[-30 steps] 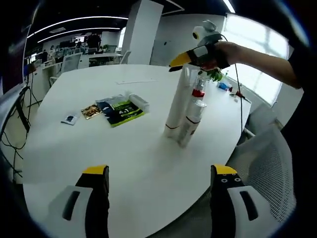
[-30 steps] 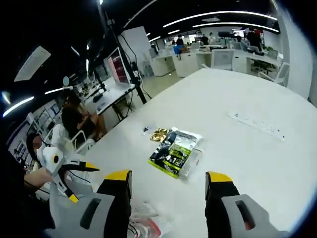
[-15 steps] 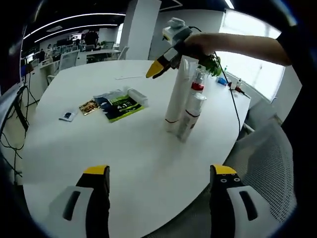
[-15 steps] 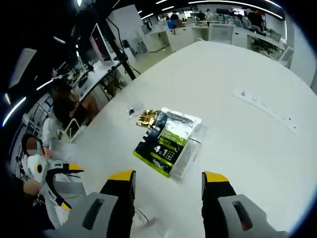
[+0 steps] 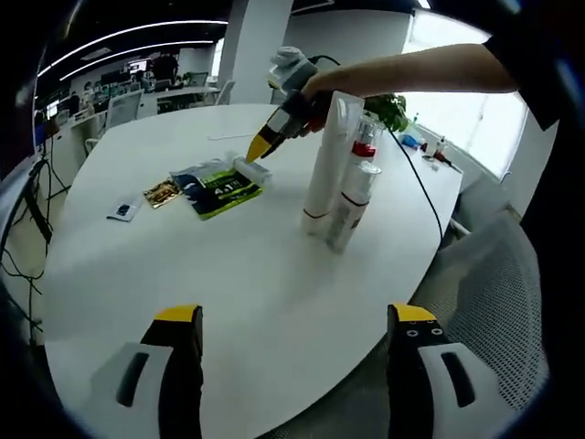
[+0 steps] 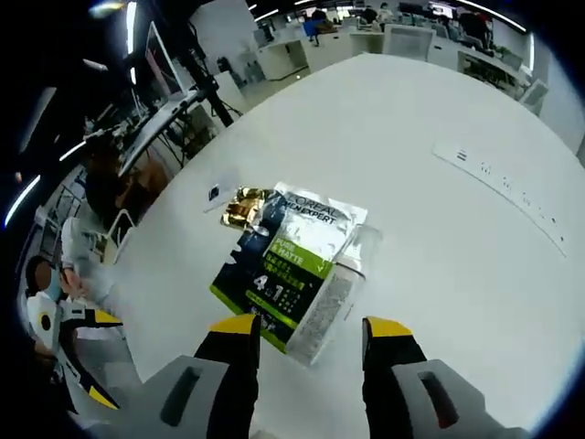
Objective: Arrange the skincare products in the storage area until every visible bottle or jar stands upright without overlapping.
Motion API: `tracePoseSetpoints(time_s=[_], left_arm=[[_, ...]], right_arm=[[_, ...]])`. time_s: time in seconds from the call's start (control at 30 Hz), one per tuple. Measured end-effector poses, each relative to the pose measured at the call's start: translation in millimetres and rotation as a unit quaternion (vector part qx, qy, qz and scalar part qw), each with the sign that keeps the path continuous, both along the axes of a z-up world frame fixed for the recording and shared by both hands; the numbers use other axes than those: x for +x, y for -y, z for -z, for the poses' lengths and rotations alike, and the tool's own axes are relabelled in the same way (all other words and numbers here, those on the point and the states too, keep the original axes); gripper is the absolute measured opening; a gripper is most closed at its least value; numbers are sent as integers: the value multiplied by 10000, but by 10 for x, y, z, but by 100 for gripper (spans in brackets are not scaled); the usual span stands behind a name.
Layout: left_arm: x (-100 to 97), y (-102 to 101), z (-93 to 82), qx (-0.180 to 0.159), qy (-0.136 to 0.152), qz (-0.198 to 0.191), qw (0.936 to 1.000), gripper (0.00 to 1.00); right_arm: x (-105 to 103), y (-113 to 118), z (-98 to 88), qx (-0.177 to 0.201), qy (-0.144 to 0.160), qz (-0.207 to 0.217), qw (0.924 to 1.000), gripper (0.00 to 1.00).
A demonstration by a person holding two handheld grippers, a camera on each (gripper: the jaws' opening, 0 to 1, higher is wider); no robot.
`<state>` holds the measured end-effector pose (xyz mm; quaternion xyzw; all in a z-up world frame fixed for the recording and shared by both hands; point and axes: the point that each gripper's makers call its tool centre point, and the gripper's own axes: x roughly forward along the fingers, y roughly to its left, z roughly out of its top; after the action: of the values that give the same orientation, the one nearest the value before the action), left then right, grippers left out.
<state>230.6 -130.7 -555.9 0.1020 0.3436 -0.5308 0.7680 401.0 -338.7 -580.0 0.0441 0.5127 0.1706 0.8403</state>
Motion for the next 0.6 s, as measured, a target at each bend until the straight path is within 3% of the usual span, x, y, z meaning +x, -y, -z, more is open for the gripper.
tracePoseSetpoints(time_s=[0.43, 0.6], left_arm=[[-2, -14, 37, 74, -53, -26, 10000, 75], [6, -20, 46, 88, -64, -64, 9999, 74]], right_arm=[[62, 29, 207, -292, -159, -294, 9990, 40], [73, 110, 259, -848, -137, -924, 9920, 35]])
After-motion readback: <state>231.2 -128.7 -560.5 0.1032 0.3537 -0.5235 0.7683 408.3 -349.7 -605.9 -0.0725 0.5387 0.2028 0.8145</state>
